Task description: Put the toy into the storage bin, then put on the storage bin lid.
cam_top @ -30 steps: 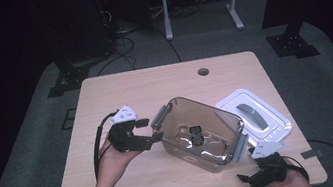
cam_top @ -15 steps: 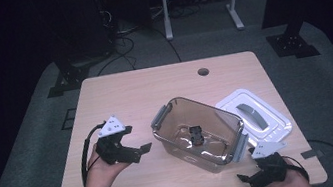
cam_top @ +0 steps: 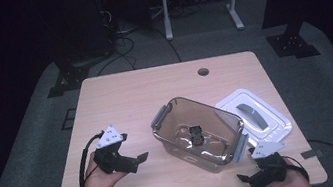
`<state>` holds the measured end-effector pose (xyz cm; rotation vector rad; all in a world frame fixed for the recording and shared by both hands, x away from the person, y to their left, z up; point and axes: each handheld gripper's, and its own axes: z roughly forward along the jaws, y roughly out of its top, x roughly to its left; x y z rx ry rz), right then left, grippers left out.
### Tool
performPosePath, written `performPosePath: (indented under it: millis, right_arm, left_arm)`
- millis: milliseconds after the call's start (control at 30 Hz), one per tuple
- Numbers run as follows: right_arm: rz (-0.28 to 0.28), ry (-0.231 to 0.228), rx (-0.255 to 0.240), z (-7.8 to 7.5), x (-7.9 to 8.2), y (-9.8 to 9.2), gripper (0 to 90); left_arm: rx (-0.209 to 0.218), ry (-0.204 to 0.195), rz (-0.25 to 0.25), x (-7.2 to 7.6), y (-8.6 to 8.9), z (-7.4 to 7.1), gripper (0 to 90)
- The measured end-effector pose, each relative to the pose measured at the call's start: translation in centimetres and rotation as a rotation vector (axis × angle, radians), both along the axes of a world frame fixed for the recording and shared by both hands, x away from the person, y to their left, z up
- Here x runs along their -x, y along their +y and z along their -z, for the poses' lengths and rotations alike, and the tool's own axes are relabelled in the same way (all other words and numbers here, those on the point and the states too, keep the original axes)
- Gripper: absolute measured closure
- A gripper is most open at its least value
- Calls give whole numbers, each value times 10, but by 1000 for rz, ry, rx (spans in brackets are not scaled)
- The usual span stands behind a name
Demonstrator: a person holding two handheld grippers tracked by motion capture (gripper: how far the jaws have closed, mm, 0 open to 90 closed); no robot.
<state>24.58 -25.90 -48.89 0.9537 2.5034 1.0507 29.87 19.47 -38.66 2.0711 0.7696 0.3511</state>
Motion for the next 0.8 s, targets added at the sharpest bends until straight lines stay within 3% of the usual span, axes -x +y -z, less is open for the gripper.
performPosePath:
  millis: [333,800]
  right_arm:
    - [0,0,0,0,0,0,0]
    - [0,0,0,0,0,0,0]
  left_arm:
    - [-10,9,-21,2,14,27,7]
    - [-87,57,-62,8,31,67,7]
